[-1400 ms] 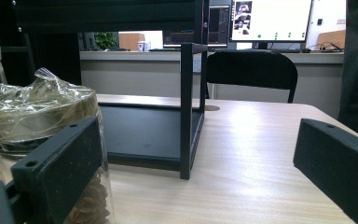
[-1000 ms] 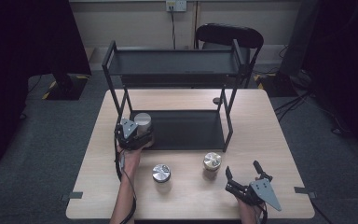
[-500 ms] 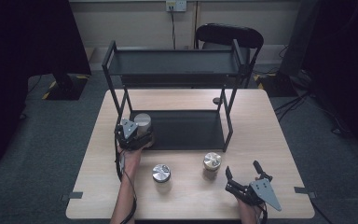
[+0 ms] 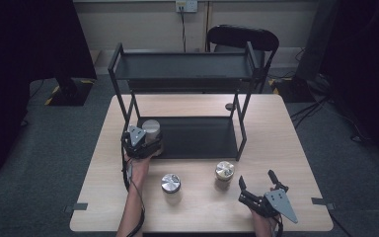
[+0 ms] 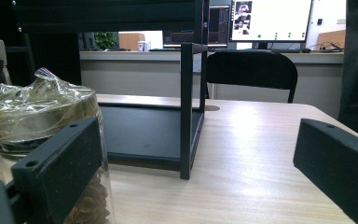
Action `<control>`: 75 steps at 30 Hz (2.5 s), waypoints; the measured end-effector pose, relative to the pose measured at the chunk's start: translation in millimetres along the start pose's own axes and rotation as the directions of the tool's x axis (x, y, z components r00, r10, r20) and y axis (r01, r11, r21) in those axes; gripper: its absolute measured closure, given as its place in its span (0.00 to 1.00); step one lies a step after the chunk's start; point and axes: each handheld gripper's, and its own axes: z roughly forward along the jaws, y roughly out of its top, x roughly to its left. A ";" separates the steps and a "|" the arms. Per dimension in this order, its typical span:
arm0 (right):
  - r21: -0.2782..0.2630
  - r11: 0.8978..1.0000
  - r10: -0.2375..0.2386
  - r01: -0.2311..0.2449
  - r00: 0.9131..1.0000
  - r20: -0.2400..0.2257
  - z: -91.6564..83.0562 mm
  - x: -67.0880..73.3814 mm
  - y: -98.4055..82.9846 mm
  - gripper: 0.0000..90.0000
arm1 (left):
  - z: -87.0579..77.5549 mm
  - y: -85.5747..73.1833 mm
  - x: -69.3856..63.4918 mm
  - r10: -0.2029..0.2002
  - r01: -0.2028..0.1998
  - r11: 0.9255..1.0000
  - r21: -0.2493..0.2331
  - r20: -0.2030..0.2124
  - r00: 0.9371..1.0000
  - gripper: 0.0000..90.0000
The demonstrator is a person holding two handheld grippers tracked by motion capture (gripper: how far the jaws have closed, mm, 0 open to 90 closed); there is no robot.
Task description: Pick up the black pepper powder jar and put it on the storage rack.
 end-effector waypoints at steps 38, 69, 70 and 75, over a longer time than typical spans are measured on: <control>0.000 1.000 0.000 0.000 1.000 0.002 0.0 0.3 -0.1 0.00 | -9.0 7.3 -11.0 0.014 -0.014 0.998 -0.065 -0.002 1.000 0.06; -0.001 1.000 0.000 0.000 1.000 0.003 0.0 0.6 -0.1 0.00 | -44.1 9.6 -11.6 -0.003 0.000 0.982 -0.188 -0.017 1.000 0.00; -0.001 1.000 0.000 0.000 1.000 0.003 0.0 0.6 -0.1 0.00 | -45.3 10.3 -11.1 0.001 -0.004 0.982 -0.188 -0.016 1.000 0.00; -0.001 1.000 0.000 0.000 1.000 0.003 0.0 0.6 -0.2 0.00 | -49.5 10.2 -10.9 0.000 -0.003 0.979 -0.202 -0.016 1.000 0.00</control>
